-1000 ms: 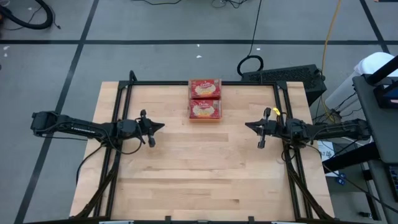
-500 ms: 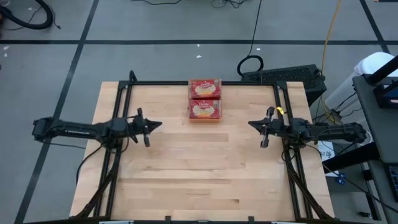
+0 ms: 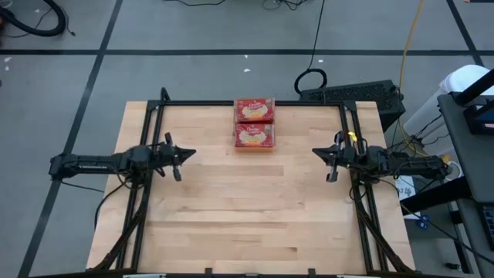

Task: Sort popcorn bags into baskets
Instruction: Return to Home Position

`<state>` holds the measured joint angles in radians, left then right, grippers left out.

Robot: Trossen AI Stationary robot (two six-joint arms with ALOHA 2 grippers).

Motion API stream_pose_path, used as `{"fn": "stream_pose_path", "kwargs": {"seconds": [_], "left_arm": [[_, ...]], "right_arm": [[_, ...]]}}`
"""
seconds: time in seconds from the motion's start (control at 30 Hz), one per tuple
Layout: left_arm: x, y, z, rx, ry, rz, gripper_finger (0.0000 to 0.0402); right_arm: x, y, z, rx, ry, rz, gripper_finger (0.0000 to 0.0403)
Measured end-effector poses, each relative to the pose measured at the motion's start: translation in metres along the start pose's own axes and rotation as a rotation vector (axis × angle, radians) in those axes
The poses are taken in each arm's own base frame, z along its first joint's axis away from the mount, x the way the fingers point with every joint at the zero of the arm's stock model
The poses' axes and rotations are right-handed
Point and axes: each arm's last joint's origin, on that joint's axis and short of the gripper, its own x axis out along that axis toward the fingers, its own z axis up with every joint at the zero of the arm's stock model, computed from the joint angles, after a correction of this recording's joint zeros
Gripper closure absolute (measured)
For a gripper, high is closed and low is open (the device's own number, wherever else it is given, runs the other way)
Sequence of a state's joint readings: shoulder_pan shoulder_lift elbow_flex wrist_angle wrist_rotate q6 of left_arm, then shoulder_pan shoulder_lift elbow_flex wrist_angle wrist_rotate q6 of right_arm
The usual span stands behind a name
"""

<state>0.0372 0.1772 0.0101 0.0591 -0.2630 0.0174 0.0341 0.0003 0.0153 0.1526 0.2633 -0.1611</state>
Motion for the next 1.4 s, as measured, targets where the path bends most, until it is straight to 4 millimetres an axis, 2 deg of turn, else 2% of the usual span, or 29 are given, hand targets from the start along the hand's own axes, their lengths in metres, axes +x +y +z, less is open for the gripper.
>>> {"fn": "stream_pose_path", "kwargs": {"seconds": [0.47,0.9,1.4], "left_arm": [[-0.002,-0.002,0.001,0.032,-0.017,-0.042,0.039],[-0.012,-0.002,0.011,0.049,-0.155,-0.142,0.0395],[-0.012,-0.005,0.009,0.03,-0.131,-0.258,0.039]], "right_arm": [[0.0,0.0,-0.001,0.023,0.014,0.004,0.0403],[0.0,0.0,-0.001,0.007,0.013,0.005,0.0403],[0.0,0.0,-0.001,0.007,0.012,0.005,0.0403]]}}
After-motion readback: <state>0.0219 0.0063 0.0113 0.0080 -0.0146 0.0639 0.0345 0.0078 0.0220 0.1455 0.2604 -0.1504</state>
